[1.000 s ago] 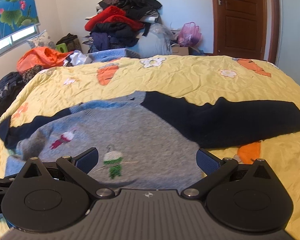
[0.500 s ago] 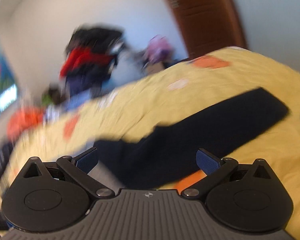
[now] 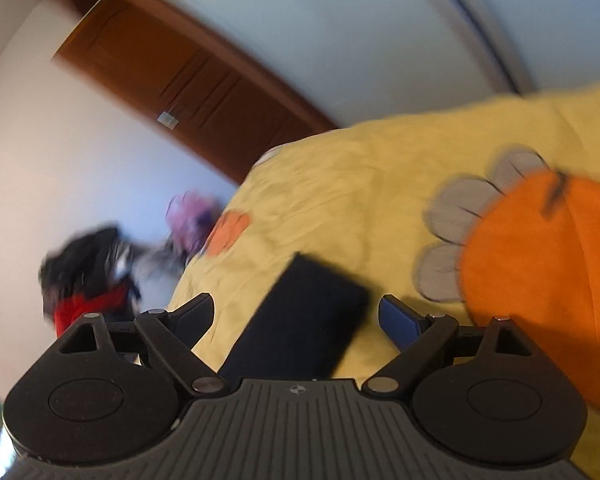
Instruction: Fold small clothes
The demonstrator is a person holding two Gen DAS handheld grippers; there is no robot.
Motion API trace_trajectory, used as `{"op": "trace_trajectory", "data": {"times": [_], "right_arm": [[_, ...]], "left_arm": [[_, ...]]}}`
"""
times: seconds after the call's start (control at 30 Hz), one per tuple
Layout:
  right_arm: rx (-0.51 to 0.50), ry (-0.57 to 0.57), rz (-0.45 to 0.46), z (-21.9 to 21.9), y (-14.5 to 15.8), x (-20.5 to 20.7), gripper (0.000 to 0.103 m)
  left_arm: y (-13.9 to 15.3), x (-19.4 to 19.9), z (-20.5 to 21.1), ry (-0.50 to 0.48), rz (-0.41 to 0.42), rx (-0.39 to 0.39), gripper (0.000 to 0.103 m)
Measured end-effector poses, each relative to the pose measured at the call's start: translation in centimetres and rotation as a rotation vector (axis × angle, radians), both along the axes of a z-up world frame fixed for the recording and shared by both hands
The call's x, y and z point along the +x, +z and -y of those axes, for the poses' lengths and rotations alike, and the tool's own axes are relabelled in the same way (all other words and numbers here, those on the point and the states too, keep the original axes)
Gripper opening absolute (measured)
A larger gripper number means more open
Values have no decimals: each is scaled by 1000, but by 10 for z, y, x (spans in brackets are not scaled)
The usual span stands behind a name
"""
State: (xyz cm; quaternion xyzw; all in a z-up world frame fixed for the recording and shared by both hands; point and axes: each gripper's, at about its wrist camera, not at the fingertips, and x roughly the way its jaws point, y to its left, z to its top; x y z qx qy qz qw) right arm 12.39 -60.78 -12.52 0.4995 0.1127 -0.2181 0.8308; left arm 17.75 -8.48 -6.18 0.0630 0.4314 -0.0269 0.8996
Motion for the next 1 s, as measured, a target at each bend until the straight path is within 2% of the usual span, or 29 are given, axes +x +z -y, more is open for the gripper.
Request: {"op": "trace_trajectory", "data": {"times": [0.1, 0.17, 0.2, 0.27, 0.3, 0.37, 0.43, 0.53, 0.6, 0.7, 0.8, 0.9, 1.0], "right_arm": [[-52, 21, -43, -4, -1, 16, 84], [-52, 47, -57, -2, -1, 26, 77], [-45, 49, -68, -1, -3, 30, 64], [-2, 43, -84, 4, -11, 34, 17], [33, 47, -77, 7, -17, 33, 14], [60, 46, -42, 11, -21, 32, 13], [37, 56, -38, 7, -13, 31, 13], [-34, 95, 29, -10, 17, 30, 13], [-62, 164, 97, -35, 41, 34, 13], [-97, 326, 181, -93, 72, 54, 13], [-110, 524, 226, -166, 86, 85, 14], [-74, 709, 218, -244, 76, 118, 14], [-31, 829, 149, -314, 48, 141, 14]], "left_arm": [[2, -4, -6, 2, 6, 13, 103], [4, -6, -11, 14, 11, 17, 103], [6, -7, -14, 21, 15, 15, 103], [10, -10, -19, 34, 26, 9, 103], [12, -12, -21, 37, 33, 5, 103], [16, -17, -25, 37, 52, -1, 103], [22, -22, -30, 31, 81, -24, 103], [35, -31, -46, 20, 142, -118, 103], [45, -35, -60, 24, 185, -194, 103], [57, -35, -84, 52, 228, -328, 103], [64, -32, -110, 94, 265, -457, 103], [64, -29, -131, 148, 297, -557, 103], [59, -24, -144, 176, 289, -638, 103]]}}
